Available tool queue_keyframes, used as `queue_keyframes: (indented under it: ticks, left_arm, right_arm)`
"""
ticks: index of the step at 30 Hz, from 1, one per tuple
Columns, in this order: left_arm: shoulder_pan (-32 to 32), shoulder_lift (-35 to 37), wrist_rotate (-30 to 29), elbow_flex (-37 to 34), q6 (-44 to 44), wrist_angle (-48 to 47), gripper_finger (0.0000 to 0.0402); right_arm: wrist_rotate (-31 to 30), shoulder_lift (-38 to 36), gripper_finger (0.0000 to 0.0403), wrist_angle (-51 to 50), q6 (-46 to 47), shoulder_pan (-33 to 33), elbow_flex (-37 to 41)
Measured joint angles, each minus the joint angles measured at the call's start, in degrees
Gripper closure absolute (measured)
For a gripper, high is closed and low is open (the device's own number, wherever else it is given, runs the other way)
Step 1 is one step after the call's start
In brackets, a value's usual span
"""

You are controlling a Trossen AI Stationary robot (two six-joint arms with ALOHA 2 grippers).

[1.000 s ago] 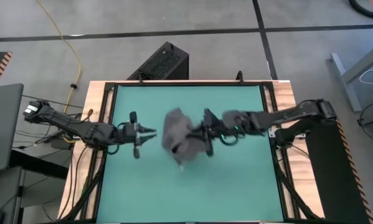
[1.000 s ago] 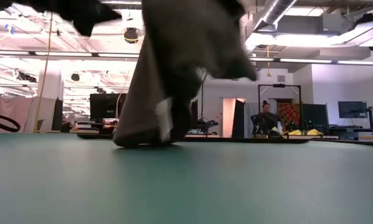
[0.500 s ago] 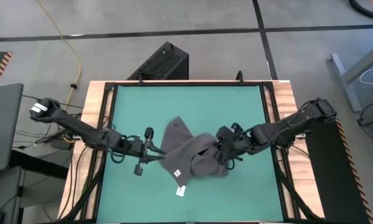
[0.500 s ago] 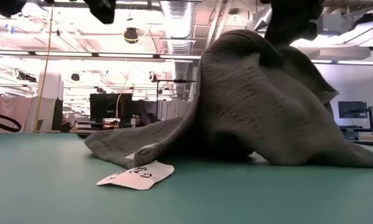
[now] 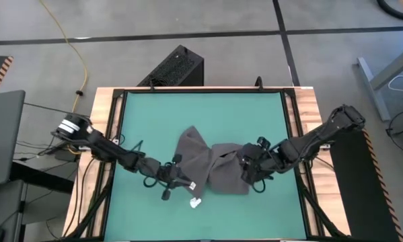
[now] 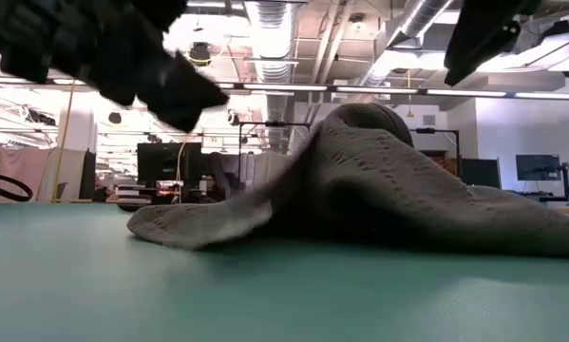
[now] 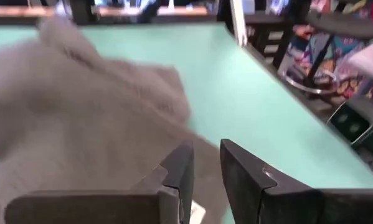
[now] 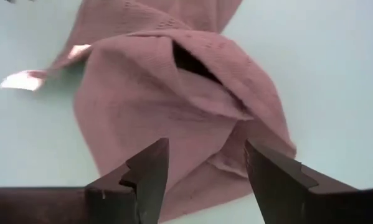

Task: Roll towel into tight, uniform cylinder
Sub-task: Fold the gray towel

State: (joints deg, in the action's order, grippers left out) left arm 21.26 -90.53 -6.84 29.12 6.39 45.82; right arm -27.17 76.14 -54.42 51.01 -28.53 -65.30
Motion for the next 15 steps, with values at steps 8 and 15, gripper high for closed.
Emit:
queue_keyframes:
  ticks: [8, 15]
  left_arm:
    - [0.3, -9.6, 4.2, 4.6, -5.0, -0.4, 0.0333]
    - [3.2, -11.9, 1.3, 14.5, -13.4, -16.3, 0.0321]
  right_arm:
    - [-6.9, 0.0, 0.0195, -0.1, 6.5, -8.6, 0.0]
    - [-11.0, 0.0, 0.0205, -0.3, 12.1, -13.5, 0.0]
